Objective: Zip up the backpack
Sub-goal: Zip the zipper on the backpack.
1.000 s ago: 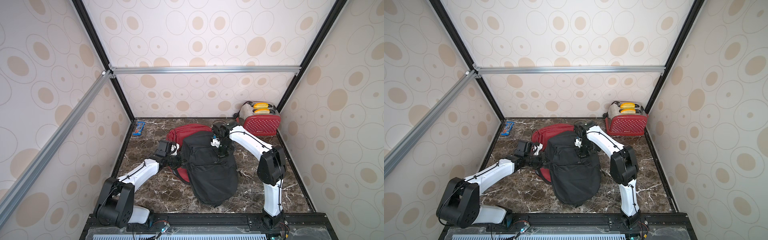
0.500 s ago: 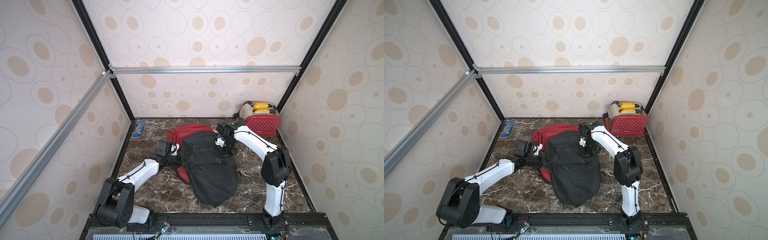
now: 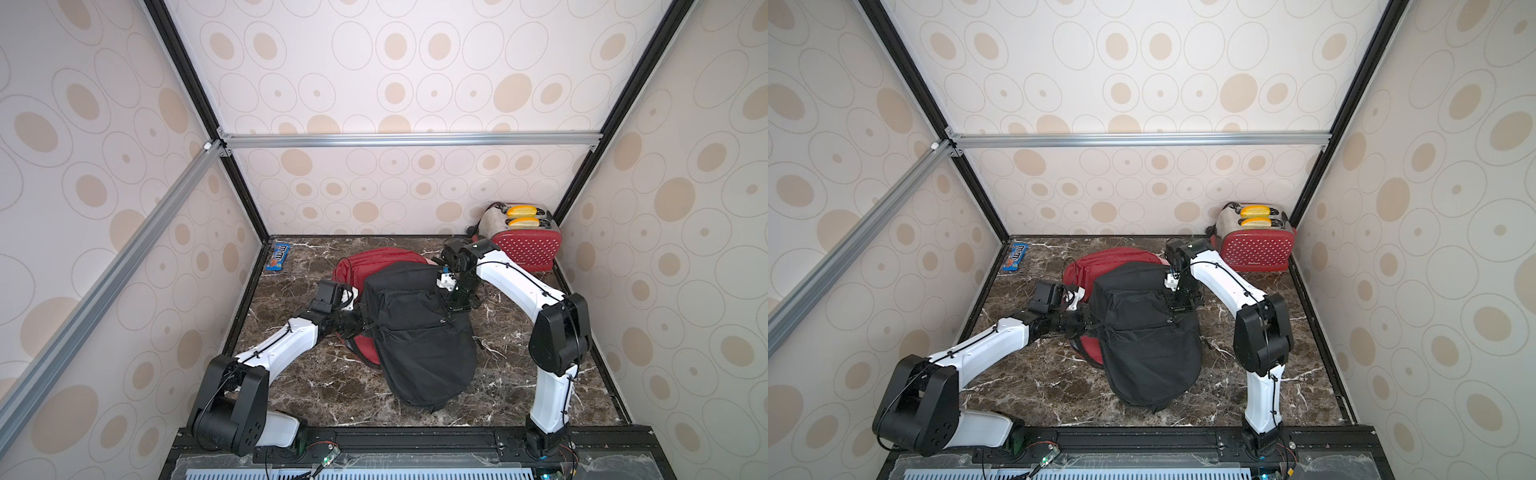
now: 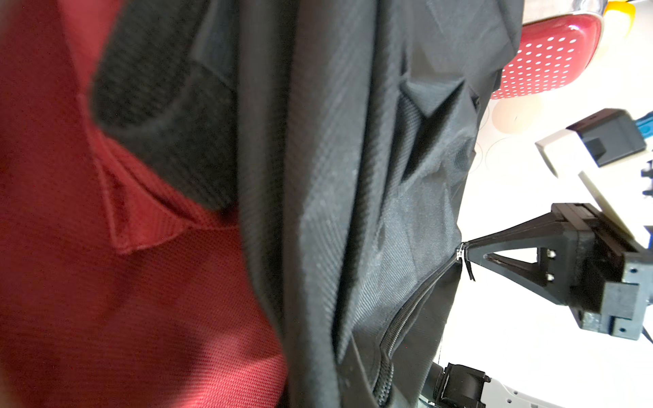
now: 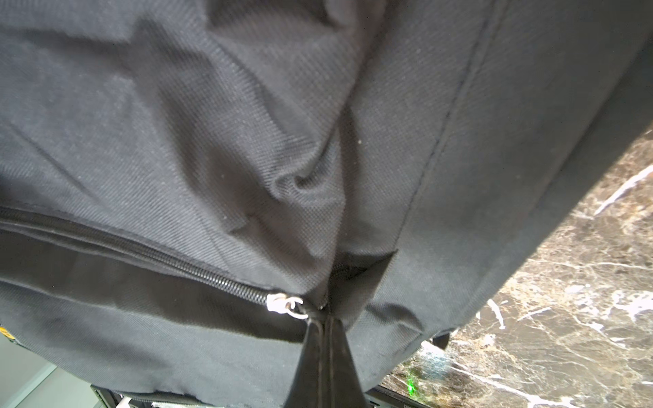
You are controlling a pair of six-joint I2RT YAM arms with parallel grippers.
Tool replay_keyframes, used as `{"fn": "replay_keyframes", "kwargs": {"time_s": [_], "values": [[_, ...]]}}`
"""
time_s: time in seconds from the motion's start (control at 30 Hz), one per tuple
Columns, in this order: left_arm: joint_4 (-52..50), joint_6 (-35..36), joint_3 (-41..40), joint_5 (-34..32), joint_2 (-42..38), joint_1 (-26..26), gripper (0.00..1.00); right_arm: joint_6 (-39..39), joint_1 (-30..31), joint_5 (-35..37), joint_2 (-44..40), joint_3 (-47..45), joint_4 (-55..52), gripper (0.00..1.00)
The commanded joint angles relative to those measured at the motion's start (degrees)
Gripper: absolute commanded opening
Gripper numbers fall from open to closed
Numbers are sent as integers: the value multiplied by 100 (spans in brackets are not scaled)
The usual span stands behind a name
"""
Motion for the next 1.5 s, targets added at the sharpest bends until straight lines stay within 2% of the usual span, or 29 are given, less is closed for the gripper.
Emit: {"fn": "replay_keyframes", "kwargs": {"time_s": [0.0, 0.37, 0.6, 0.63, 0.67, 0.73, 0.8, 0.87, 0.97, 1.1, 1.27, 1.4, 1.47], "values": [[-252, -19, 95, -155, -97, 29, 0, -47, -126, 576, -188, -119, -87, 0], [-299, -20, 107, -199, -126, 25, 0, -91, -229, 611, -265, -332, -34, 0], [-243, -52, 101, -182, -71, 27, 0, -200, -287, -9, -408, -365, 238, 0], [-211, -64, 87, -181, -65, 33, 0, -222, -288, -222, -462, -390, 354, 2], [-202, -72, 98, -176, -64, 26, 0, -216, -287, -383, -484, -366, 399, 9], [-212, -72, 110, -173, -64, 27, 0, -140, -292, -664, -620, -386, 596, 28], [-216, -64, 140, -162, -64, 33, 0, 12, -362, -742, -745, -472, 795, 41], [-223, -78, 146, -162, -62, 25, 0, 175, -486, -638, -815, -573, 935, 47], [-225, -72, 149, -147, -60, 25, 0, 376, -682, -317, -772, -656, 998, 50], [-284, -50, 182, -139, -55, 27, 0, 564, -888, -263, -673, -857, 1349, 50], [-365, -20, 241, -137, -49, 26, 0, 541, -960, -146, -361, -683, 1498, 51], [-400, -19, 277, -136, -30, 26, 0, 477, -1006, -350, -10, -612, 1670, 50], [-413, -19, 311, -123, -19, 33, 0, 437, -1030, -680, 119, -699, 1892, 48]]}}
